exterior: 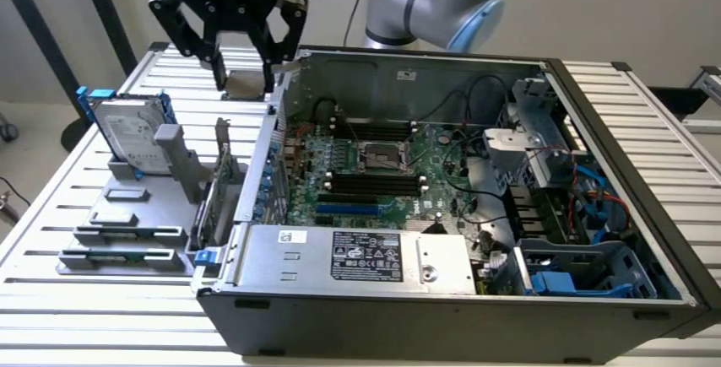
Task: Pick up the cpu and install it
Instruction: 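Pick up the cpu and move it towards the insertion slot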
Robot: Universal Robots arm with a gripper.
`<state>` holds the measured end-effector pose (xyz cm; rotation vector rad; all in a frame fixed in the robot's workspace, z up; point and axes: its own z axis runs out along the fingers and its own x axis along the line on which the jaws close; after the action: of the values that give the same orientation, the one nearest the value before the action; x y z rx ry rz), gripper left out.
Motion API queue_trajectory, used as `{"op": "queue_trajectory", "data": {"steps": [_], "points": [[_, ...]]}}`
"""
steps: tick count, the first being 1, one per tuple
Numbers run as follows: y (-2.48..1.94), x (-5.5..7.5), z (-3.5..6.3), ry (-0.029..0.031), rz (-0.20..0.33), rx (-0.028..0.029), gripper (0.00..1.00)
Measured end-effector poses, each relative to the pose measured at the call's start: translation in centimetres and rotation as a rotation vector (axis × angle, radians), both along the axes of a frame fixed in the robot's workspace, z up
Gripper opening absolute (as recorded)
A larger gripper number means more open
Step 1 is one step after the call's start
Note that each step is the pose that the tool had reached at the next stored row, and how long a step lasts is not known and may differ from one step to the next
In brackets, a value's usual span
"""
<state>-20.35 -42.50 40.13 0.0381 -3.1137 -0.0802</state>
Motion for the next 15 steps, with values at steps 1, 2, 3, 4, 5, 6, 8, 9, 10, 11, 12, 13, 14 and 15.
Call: {"op": "queue_trajectory", "data": {"steps": [1,2,3,4,5,6,8,9,10,11,12,13,14,15], "points": [[0.02,0.5,0.00,0.0001,0.000,0.0000,0.55],[0.04,0.9,0.00,0.0001,0.000,0.0000,0.55],[0.07,1.3,0.00,0.0001,0.000,0.0000,0.55],[0.10,1.8,0.00,0.0001,0.000,0.0000,0.55],[0.13,2.3,0.00,0.0002,0.000,0.0000,0.55],[0.17,2.7,0.00,0.0001,0.000,0.0001,0.55],[0.25,3.6,0.00,0.0004,0.000,0.0000,0.55],[0.31,4.1,-0.01,0.0004,0.000,0.0000,0.55],[0.36,4.5,-0.03,0.0005,0.000,0.0000,0.55],[0.43,5.0,-0.04,0.0006,0.000,0.0000,0.55],[0.51,5.5,-0.07,0.0008,0.000,0.0000,0.55],[0.60,5.9,-0.11,0.0009,0.000,0.0000,0.55],[0.69,6.4,-0.15,0.0011,0.000,0.0000,0.55],[0.80,6.8,-0.21,0.0013,0.000,0.0000,0.55]]}}
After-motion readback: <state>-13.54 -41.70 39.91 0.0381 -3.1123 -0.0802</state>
